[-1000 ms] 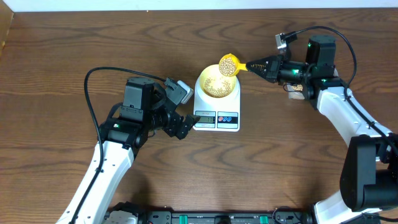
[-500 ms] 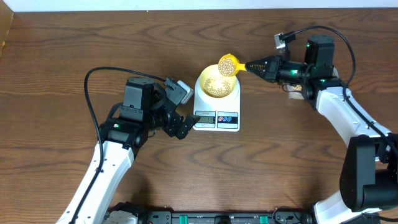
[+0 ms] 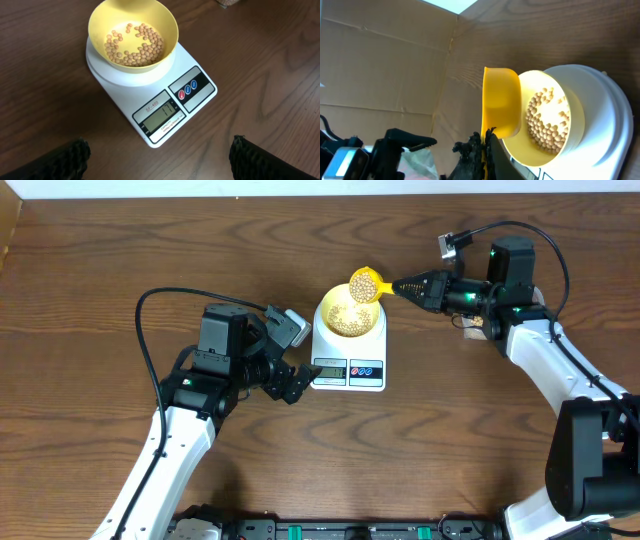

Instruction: Scoop item into bowl and weigh 50g on scale

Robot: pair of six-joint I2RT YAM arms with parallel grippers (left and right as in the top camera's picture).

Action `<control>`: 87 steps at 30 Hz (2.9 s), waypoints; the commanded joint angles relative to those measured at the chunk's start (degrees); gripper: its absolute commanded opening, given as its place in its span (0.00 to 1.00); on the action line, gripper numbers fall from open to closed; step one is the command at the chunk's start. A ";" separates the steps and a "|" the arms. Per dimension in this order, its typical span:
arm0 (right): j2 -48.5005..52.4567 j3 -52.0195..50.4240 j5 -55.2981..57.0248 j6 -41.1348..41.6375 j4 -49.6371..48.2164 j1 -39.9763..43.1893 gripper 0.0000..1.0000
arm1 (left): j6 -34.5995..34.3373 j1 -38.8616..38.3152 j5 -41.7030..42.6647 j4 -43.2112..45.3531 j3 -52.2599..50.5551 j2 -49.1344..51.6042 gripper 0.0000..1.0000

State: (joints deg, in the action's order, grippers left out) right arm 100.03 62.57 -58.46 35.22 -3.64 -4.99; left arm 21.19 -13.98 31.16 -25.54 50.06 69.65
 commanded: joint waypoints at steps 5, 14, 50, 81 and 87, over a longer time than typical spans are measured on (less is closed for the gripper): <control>0.39 0.31 -0.11 -5.46 -0.04 -0.35 0.01 | 0.13 0.15 -0.33 -0.09 -0.11 -0.52 0.91; 0.39 0.31 -0.13 -7.06 -0.02 -0.37 0.01 | 0.13 0.15 -0.33 -0.09 -0.11 -0.52 0.91; 0.39 0.31 3.80 -15.43 0.24 -2.62 0.01 | 0.13 0.15 -0.33 -0.11 -0.11 -0.52 0.91; 0.39 0.31 5.88 -25.07 0.20 -3.37 0.01 | 0.13 0.15 -0.33 -0.09 -0.11 -0.52 0.91; 0.39 0.31 7.15 -27.65 0.20 -4.33 0.01 | 0.13 0.15 -0.33 -0.11 -0.11 -0.52 0.91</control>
State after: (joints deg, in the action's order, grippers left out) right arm 100.03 62.57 -52.18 10.31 -3.33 -8.36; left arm 21.19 -13.98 31.16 -25.54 50.06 69.65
